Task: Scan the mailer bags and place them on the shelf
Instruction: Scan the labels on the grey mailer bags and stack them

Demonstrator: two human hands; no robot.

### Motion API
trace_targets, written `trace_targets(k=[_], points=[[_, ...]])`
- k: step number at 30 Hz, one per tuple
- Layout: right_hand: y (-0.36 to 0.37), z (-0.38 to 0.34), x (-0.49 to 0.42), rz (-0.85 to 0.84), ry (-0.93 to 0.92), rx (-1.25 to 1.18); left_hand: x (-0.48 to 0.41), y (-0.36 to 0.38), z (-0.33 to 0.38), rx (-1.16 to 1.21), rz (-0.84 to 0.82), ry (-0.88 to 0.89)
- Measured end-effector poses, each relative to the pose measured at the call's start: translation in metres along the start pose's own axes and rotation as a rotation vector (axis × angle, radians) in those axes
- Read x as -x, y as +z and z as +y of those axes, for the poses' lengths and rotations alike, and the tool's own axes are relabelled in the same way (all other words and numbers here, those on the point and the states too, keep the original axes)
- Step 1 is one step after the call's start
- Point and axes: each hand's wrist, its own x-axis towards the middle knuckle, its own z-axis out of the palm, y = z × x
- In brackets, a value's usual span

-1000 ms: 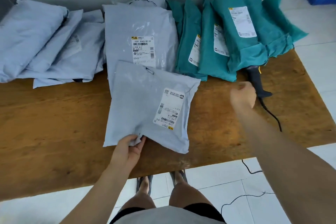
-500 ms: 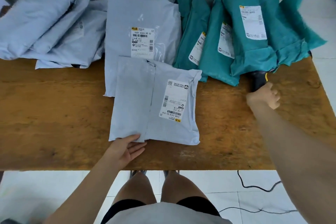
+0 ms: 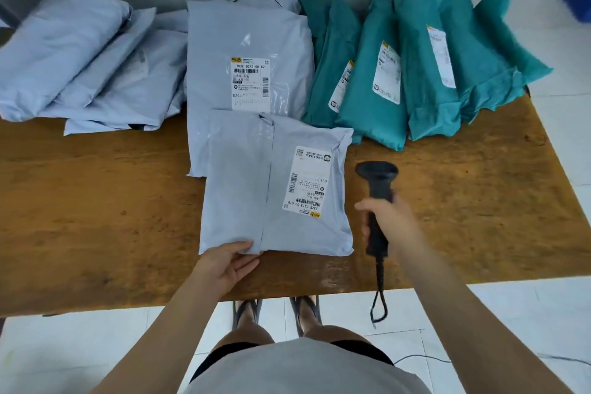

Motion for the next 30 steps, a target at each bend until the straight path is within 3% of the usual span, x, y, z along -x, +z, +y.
trace_targets(k=[4, 8, 14, 30], points=[[-0.002, 0.014, 0.043, -0.364, -0.128, 0.383, -0.005, -0.006, 0.006, -0.032, -0.017, 0.023], [0.015, 0.011, 0.053, -0.352, -0.281, 0.713, -0.009, -0.011, 0.019, -0.108, -0.006, 0.092], [0.035, -0.012, 0.060, -0.317, -0.310, 0.713, -0.012, -0.027, 0.033, -0.223, 0.005, 0.149], [0.038, -0.023, 0.071, -0.437, -0.204, 0.690, -0.016, -0.036, 0.033, -0.259, -0.045, 0.167]])
